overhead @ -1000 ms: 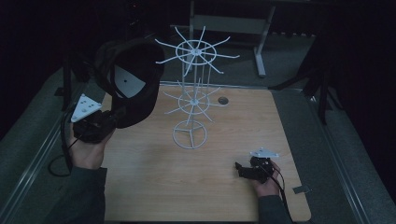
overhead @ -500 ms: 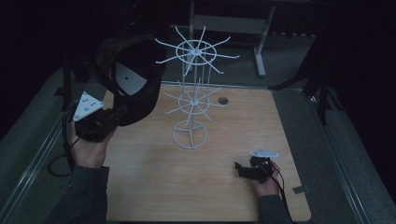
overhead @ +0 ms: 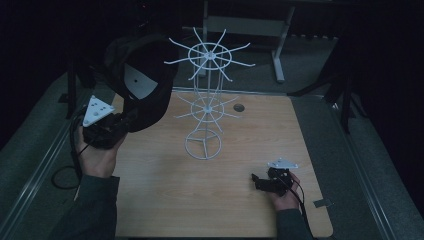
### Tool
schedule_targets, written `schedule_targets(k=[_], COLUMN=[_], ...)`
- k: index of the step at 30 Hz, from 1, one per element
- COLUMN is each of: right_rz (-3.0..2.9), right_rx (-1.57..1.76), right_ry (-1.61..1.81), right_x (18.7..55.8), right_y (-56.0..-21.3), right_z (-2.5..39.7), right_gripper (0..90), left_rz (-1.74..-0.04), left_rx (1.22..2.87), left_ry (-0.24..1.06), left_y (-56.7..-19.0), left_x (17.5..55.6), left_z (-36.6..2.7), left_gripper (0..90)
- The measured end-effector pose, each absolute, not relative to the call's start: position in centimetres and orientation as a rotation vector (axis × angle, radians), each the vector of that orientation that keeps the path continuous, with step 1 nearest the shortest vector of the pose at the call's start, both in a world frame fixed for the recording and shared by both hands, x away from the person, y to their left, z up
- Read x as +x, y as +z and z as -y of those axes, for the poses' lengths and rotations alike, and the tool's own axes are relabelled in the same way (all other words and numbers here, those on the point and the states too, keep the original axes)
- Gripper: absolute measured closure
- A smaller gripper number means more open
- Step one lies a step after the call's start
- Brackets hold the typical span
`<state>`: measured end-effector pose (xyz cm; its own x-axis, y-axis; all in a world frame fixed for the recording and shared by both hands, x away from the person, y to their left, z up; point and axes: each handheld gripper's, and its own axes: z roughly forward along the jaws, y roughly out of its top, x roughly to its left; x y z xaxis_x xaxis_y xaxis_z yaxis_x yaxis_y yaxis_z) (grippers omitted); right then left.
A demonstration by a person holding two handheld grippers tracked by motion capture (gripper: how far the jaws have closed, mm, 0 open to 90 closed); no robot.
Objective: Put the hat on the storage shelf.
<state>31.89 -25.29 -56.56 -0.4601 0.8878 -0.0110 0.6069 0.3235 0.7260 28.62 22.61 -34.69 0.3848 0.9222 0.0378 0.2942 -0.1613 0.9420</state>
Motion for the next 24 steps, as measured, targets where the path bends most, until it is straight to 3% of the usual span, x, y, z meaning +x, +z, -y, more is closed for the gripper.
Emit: schedule_targets(k=[24], right_rz=[-2.185], right_rx=[1.322], right_ry=[0.932], right_x=[31.9], right_y=[-56.6], right_z=[25.3], right_gripper=[16.0], left_rz=[-1.085], left_rx=[1.681], left_ry=[0.874], left_y=[-33.5], left_x=[29.7], left_z=[-21.4], left_gripper=[86.5])
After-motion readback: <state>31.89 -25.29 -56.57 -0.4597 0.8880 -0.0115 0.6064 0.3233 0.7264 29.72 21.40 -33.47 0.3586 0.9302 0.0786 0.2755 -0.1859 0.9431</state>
